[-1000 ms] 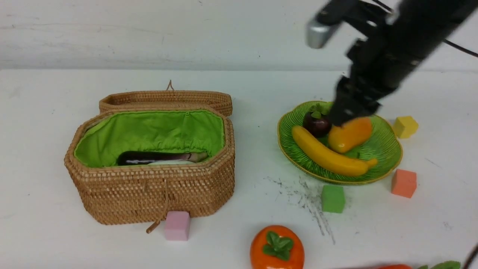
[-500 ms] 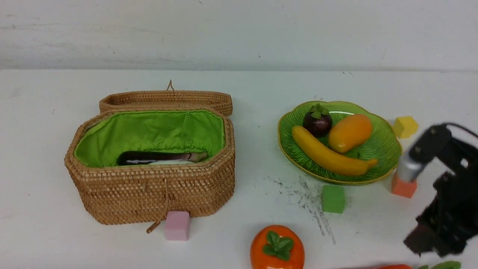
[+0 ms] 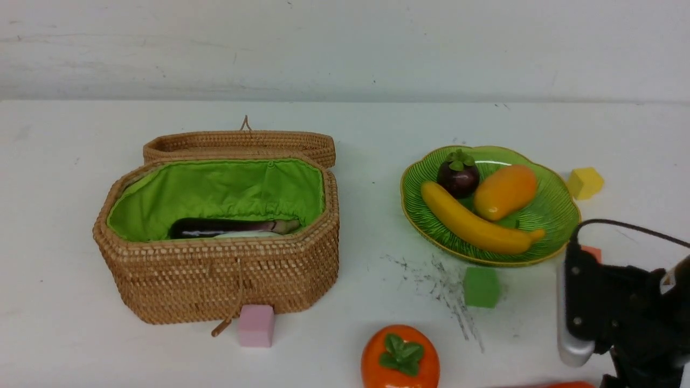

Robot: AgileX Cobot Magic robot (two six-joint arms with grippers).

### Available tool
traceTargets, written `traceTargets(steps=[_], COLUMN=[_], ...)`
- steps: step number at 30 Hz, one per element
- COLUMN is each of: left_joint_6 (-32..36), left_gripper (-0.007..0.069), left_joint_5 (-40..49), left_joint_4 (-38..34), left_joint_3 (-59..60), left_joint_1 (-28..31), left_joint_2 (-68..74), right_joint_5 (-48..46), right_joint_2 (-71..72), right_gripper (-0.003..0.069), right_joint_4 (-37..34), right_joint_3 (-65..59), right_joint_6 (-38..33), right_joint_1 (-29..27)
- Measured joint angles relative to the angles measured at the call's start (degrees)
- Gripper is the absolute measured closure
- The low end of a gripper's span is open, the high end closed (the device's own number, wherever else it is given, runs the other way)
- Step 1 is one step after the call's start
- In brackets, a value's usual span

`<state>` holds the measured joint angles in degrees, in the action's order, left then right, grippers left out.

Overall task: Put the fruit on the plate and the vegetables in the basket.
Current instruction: Use the right arm to grab a carrot and put it into the left basket

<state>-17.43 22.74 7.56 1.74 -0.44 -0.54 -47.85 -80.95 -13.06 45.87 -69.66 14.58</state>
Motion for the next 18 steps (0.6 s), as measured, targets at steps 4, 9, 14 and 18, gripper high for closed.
traceTargets(steps=[4,9,14,18], left_joint_6=[0.0,0.0,0.0,0.0], left_gripper=[0.0469,0.0464,0.0460,0.0459], left_joint_5=[0.0,0.0,0.0,0.0], left_joint_4=[0.0,0.0,0.0,0.0], left_joint_3=[0.0,0.0,0.0,0.0], left_joint_1=[0.0,0.0,0.0,0.0], left_joint_2=[0.0,0.0,0.0,0.0], right_joint_5=[1.5,2.4,-4.0,-10.1], right_joint_2=[-4.4,-13.3,-14.4,-11.7], right_gripper=[0.0125,0.0222,0.0253,0.0253], right_joint_4=[0.2,0.0,-0.2,0.7], right_joint_3=[0.0,0.3,4.4,12.4], right_joint_6=[0.8,3.0,3.7,6.9], right_joint_1=[1.8,2.1,2.1,2.1])
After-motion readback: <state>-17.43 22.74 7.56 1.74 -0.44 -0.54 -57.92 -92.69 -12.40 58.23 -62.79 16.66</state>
